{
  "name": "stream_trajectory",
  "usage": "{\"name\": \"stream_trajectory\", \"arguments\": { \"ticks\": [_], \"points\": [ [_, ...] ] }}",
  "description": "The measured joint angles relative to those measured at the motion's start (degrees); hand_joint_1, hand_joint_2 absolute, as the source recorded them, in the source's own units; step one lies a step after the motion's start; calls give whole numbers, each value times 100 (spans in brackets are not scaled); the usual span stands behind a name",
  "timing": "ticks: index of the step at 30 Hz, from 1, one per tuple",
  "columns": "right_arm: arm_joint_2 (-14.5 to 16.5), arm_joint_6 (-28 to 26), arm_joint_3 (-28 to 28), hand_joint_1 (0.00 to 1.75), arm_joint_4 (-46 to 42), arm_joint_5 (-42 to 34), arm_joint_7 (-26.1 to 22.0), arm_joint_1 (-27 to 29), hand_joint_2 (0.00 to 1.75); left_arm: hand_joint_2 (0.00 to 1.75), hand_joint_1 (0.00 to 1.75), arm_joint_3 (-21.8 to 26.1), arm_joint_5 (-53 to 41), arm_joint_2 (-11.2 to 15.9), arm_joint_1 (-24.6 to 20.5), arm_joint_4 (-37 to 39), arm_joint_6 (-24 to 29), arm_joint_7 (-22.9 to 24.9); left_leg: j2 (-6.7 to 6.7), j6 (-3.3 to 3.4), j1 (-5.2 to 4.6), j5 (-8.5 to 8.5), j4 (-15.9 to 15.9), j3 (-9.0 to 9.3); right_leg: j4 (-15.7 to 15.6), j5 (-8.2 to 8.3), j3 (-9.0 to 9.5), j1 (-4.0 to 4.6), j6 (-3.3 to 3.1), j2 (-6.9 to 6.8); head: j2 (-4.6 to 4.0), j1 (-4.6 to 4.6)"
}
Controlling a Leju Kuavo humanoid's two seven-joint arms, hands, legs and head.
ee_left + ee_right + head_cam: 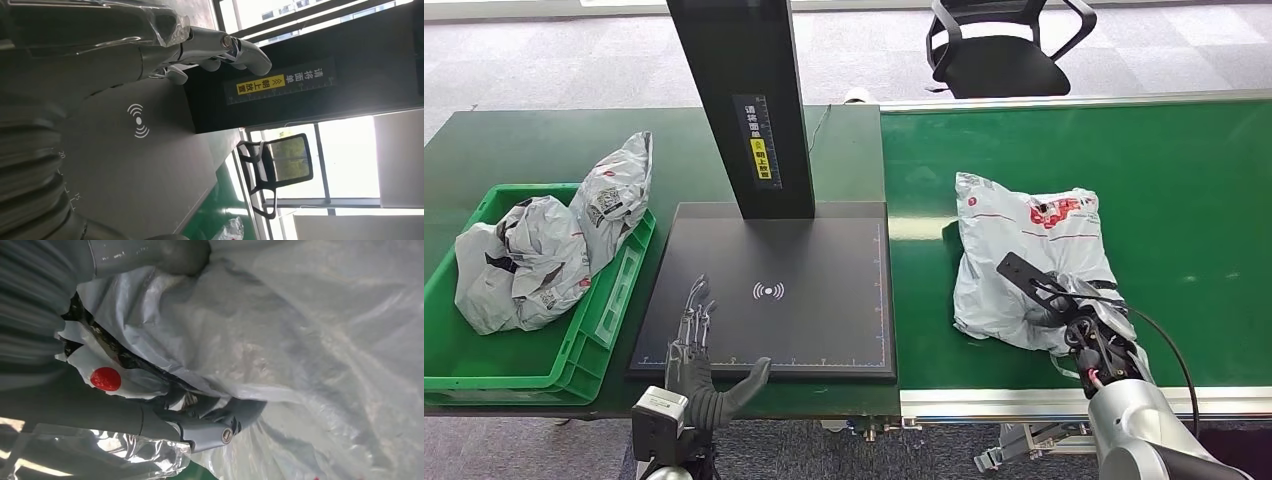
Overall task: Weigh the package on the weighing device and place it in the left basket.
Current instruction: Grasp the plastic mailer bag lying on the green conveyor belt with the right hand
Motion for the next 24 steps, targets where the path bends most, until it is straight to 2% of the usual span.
{"name": "stream_trajectory", "arguments": {
  "ticks": [9,12,14,16,18,21,24],
  "points": [
    [8,-214,88,175,0,-79,-340,75,175,175,0,21,0,-10,-5,15,-34,5,-1,0,0,0,0,2,0,0,3,0,0,0,0,0],
    [31,-507,92,175,-5,-220,-622,75,175,175,0,25,0,-12,1,15,-34,4,0,0,0,0,0,-1,2,0,4,0,0,0,0,1],
    [83,-1032,68,175,-44,-499,-1026,70,175,175,0,28,0,-13,18,15,-25,-12,1,0,0,0,0,-5,3,0,3,0,0,0,0,0],
    [170,-1734,-33,175,-149,-1006,-1625,37,175,175,0,30,3,-12,53,15,19,-63,0,0,0,0,0,-6,3,0,1,0,0,0,0,-1],
    [269,-2192,-210,175,-321,-1636,-2259,-41,175,175,0,28,19,-10,92,22,98,-141,-2,0,0,0,0,-5,2,0,0,0,0,-1,0,0],
    [416,-2298,-465,175,-655,-2512,-3032,-113,175,175,0,25,75,-10,114,56,213,-233,-2,0,0,0,0,-5,2,0,0,0,0,-1,0,1],
    [588,-2177,-597,175,-1023,-3272,-3583,-74,175,175,0,21,108,-10,113,93,296,-261,0,0,0,0,0,-5,2,0,-1,0,0,0,0,0]
  ]
}}
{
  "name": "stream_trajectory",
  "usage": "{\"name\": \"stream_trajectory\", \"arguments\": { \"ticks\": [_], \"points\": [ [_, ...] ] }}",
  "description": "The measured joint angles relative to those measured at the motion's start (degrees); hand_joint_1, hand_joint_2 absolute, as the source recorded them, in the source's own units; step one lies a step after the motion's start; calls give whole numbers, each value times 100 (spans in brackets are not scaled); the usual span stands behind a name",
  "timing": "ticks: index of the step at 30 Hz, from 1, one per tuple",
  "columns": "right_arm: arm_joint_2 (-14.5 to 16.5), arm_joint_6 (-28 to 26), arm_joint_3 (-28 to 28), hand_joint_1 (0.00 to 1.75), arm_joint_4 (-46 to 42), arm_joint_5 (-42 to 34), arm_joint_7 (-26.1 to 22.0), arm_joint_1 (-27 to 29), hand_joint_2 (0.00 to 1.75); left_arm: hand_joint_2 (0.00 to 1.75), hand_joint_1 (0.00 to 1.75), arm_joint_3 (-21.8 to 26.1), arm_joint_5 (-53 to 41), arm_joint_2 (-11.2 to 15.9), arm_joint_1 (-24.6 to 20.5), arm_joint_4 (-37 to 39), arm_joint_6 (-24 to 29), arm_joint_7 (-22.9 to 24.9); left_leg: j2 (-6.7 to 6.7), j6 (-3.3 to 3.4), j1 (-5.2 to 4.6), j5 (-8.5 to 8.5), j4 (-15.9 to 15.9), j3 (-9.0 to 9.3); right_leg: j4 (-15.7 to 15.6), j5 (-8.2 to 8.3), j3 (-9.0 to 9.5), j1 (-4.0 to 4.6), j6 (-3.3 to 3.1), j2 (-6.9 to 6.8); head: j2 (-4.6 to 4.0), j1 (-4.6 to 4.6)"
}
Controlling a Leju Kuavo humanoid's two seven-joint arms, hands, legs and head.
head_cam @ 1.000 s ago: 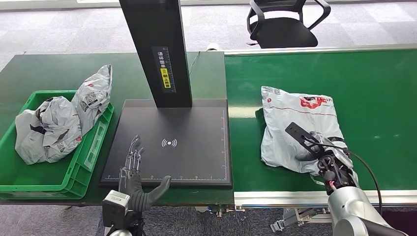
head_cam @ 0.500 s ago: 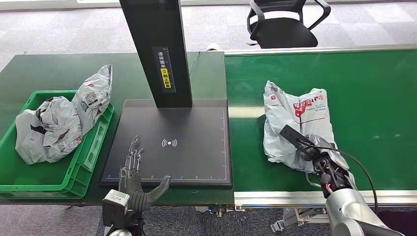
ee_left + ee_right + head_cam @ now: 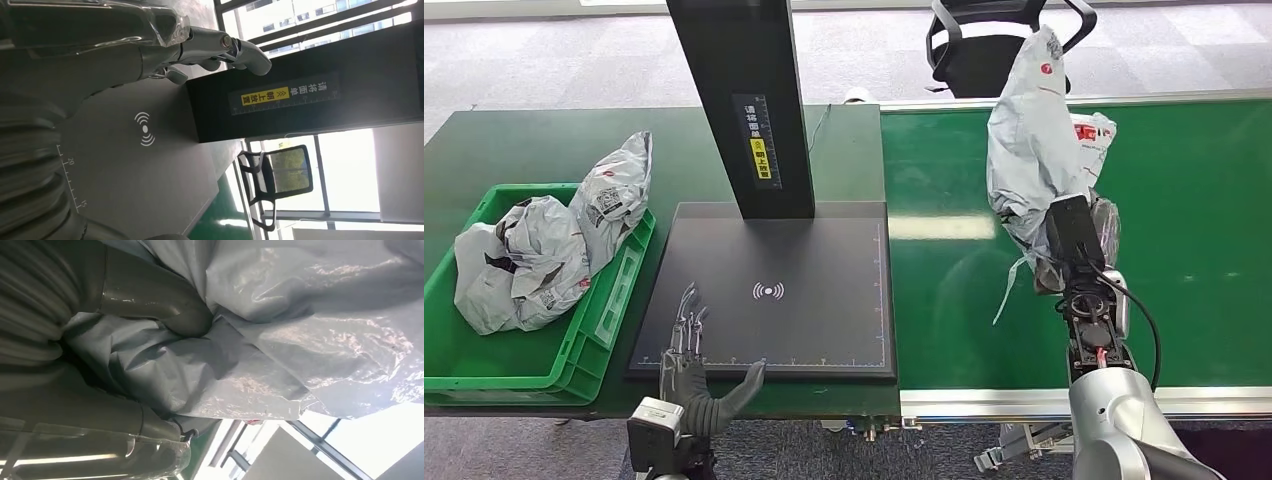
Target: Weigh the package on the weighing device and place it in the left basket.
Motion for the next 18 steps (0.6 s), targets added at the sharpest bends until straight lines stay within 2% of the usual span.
{"name": "stream_trajectory", "arguments": {
  "ticks": [4,9,15,18],
  "points": [
    [250,367,70,175,-461,-708,-275,184,175,175,0,-4,4,0,1,15,53,-25,0,0,0,0,-1,0,0,0,0,1,0,0,0,0],
    [559,1075,635,175,-720,-1104,-240,407,175,175,0,-2,2,0,-2,18,92,-45,6,0,1,0,-2,1,1,0,0,2,0,2,0,1],
    [1076,2731,1940,175,-401,-1004,-273,389,175,175,0,15,-6,0,-14,42,84,-47,7,-2,6,1,-4,3,3,-1,-1,8,-2,4,0,0],
    [1370,3134,2645,175,-149,-853,-329,376,175,175,0,27,-7,0,-6,42,81,-47,0,-3,7,2,-4,0,3,-3,-2,9,-3,-2,0,-1]
  ]
}}
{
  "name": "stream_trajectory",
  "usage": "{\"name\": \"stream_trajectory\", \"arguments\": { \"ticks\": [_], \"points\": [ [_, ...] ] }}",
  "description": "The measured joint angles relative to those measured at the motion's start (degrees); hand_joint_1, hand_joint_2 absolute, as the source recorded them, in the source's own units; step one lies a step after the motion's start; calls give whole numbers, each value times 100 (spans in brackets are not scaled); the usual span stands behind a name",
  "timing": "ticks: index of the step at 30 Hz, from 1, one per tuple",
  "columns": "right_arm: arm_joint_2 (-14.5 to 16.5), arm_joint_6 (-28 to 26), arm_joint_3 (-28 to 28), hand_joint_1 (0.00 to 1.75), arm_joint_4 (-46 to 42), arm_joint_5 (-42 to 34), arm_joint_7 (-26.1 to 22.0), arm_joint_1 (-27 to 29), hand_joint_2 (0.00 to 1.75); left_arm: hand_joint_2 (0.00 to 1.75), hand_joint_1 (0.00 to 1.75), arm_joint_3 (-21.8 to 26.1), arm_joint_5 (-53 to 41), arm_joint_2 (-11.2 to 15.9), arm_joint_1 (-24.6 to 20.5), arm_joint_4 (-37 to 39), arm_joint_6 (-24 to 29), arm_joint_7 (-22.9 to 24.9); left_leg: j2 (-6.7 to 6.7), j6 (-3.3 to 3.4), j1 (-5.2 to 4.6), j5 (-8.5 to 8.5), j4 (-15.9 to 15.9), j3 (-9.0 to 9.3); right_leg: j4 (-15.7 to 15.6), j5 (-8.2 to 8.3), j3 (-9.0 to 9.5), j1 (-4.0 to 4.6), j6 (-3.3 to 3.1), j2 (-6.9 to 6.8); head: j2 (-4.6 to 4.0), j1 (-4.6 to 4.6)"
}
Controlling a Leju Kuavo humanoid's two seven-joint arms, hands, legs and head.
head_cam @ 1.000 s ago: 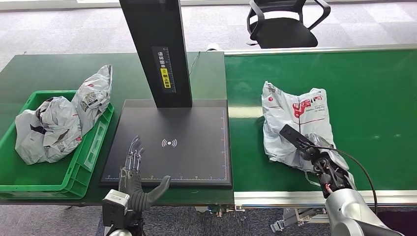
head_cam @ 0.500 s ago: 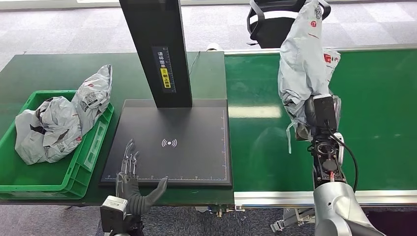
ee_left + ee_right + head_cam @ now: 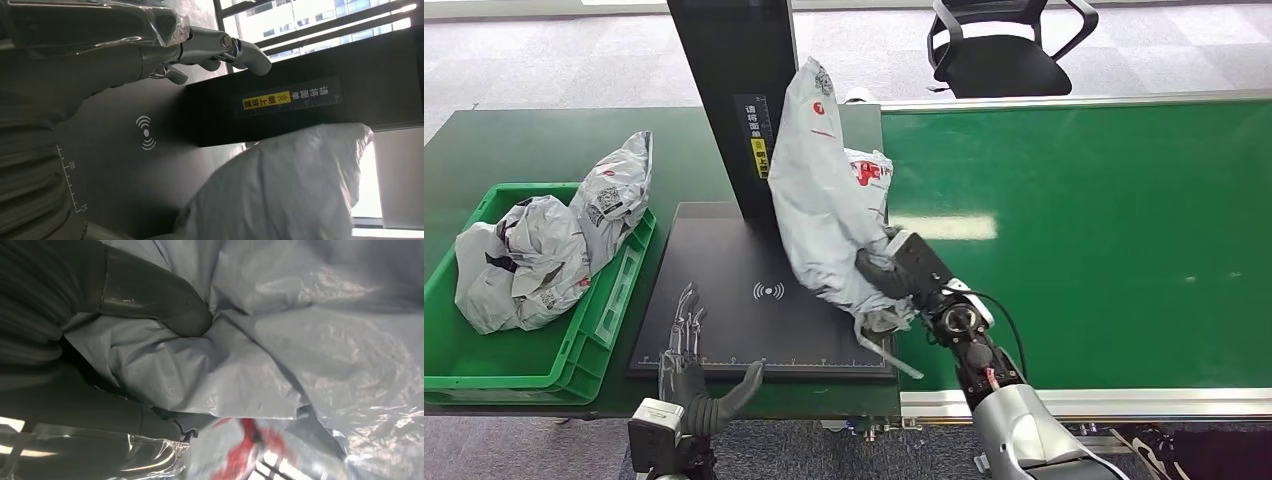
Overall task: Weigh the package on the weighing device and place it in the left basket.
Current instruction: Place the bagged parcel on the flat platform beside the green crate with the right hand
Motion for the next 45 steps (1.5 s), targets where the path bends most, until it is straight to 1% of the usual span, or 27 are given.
{"name": "stream_trajectory", "arguments": {
  "ticks": [3,5,7,9,11,13,15,18,21,24,27,29,32,34,38,39,42,45],
  "points": [
    [169,159,495,175,161,34,-12,-16,175,175,0,13,-1,0,22,-2,6,0,1,0,-1,0,0,-3,-1,0,0,-1,0,0,0,2],
    [214,200,717,175,225,-15,15,-34,175,175,0,19,4,0,40,-2,14,0,0,0,-3,0,1,-4,-3,0,0,-3,0,0,0,2],
    [230,148,892,175,266,-100,89,-54,175,175,0,20,22,0,59,-2,20,0,-1,0,-4,0,1,-4,-4,0,1,-4,0,-1,0,3],
    [222,-18,1031,175,298,-164,183,-70,175,175,0,21,43,0,76,-2,26,0,0,0,-4,0,2,-3,-5,1,1,-4,1,-1,0,2],
    [205,-196,1142,160,336,-225,284,-80,175,175,0,21,60,0,91,-4,33,0,0,0,-4,0,2,-1,-5,1,1,-4,1,0,0,2],
    [185,-336,1230,73,379,-290,394,-86,175,175,0,21,74,0,104,-16,38,1,0,0,-3,0,2,0,-4,1,1,-4,1,0,0,2],
    [167,-523,1308,0,424,-327,517,-90,175,175,0,21,79,0,116,-42,50,5,0,0,-3,0,2,0,-4,1,1,-3,0,0,0,2],
    [152,-931,1384,0,478,-354,685,-93,175,175,0,20,75,0,153,-105,75,28,0,0,-3,0,2,0,-3,1,2,-3,0,0,0,2],
    [150,-1317,1401,0,506,-507,705,-91,175,175,0,16,34,-1,208,-186,109,75,0,0,-3,0,2,0,-4,1,2,-3,1,0,0,3],
    [147,-1546,1365,0,508,-831,526,-87,175,175,0,10,-9,-2,238,-243,156,102,0,0,-3,0,2,0,-4,1,1,-4,1,0,0,3],
    [127,-1577,1300,0,487,-1114,290,-79,175,175,0,6,-27,-2,247,-264,205,104,0,0,-3,0,2,0,-4,1,1,-4,1,0,0,2],
    [110,-1557,1249,0,443,-1284,116,-61,175,175,0,6,-117,-2,255,-271,345,94,0,0,-3,0,2,0,-4,1,1,-3,1,0,0,2],
    [86,-1536,1193,0,353,-1475,-107,-14,175,175,0,9,-389,-3,271,-290,742,67,0,0,-3,0,2,0,-4,1,1,-3,0,0,0,2],
    [71,-1535,1170,0,265,-1614,-233,48,175,175,0,19,-646,-10,291,-336,1159,41,0,0,-3,0,2,0,-4,1,1,-3,0,0,0,2],
    [13,-1492,1126,0,-137,-2023,-346,278,175,175,0,128,-1542,-74,370,-612,2447,-36,0,0,-3,0,2,-2,-4,1,1,-3,1,0,0,2],
    [-5,-1471,1119,0,-271,-2124,-351,345,175,175,0,211,-1813,-118,408,-728,2662,-90,1,0,-3,-1,2,-3,-4,1,1,-3,1,0,0,2],
    [-65,-1430,1109,0,-681,-2332,-355,539,175,175,0,683,-2315,-281,554,-1231,2901,-320,3,0,-2,-1,1,-3,-4,0,0,-3,0,1,0,4],
    [-116,-1433,1109,0,-999,-2408,-356,719,175,175,0,1259,-2269,-326,683,-1853,2933,-475,4,0,0,-1,1,-1,-4,0,-2,0,0,2,0,2]
  ]
}}
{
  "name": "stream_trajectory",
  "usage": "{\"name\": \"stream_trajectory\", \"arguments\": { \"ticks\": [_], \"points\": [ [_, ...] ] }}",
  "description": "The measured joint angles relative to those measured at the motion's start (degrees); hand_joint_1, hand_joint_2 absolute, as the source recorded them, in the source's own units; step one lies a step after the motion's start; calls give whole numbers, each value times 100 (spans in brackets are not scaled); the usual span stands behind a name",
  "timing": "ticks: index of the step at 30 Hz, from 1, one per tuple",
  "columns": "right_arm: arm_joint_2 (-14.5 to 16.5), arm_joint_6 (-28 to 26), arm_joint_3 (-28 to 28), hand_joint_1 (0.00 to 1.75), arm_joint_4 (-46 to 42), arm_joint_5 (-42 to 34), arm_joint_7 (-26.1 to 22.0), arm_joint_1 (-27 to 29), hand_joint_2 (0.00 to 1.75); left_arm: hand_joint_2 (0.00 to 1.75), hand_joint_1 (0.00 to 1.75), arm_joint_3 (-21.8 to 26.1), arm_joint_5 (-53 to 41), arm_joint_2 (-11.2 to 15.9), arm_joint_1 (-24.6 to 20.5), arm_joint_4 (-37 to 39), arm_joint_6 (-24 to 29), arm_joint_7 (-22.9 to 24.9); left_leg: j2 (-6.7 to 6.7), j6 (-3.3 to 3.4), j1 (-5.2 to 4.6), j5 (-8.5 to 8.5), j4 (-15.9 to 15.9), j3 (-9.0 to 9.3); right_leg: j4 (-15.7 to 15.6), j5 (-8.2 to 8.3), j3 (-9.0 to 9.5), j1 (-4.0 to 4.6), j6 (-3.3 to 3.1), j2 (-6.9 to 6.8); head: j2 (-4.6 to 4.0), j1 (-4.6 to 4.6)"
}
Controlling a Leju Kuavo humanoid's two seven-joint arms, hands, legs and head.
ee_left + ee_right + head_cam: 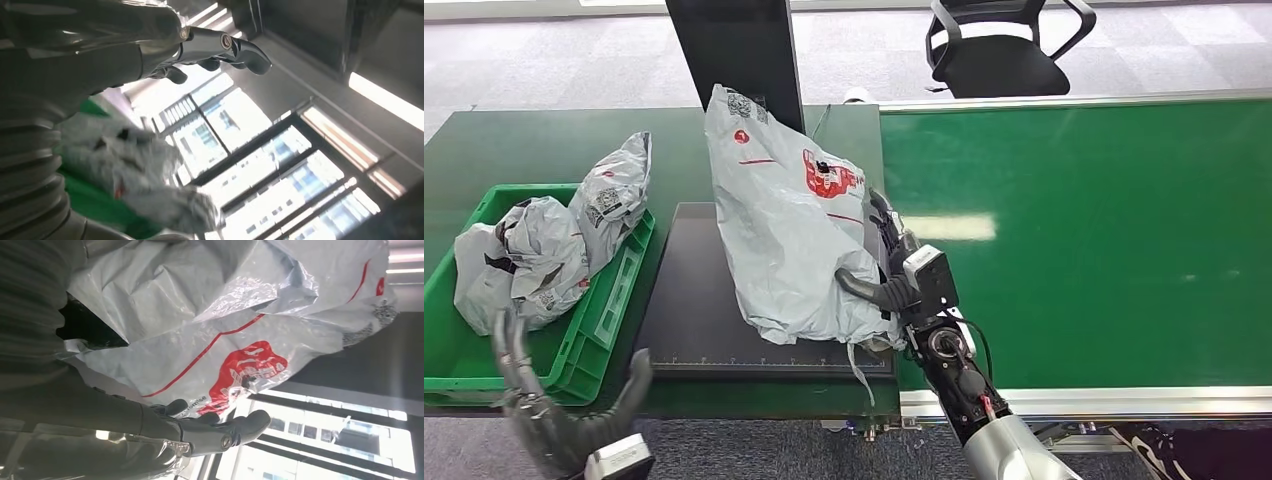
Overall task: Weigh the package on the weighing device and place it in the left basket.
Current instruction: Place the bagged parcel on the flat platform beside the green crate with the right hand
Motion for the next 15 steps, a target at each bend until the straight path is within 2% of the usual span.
{"name": "stream_trajectory", "arguments": {
  "ticks": [7,15],
  "points": [
    [-41,-32,0,0,-321,-64,0,247,175,175,0,1149,42,-4,-27,-1203,5,-90,-1,0,2,1,0,1,0,0,3,3,0,0,0,1],
    [-59,-102,0,0,-420,-86,0,387,175,175,0,1376,-99,1,-93,-1568,4,-88,-3,0,0,0,0,3,-1,0,4,0,0,-1,0,1]
  ]
}}
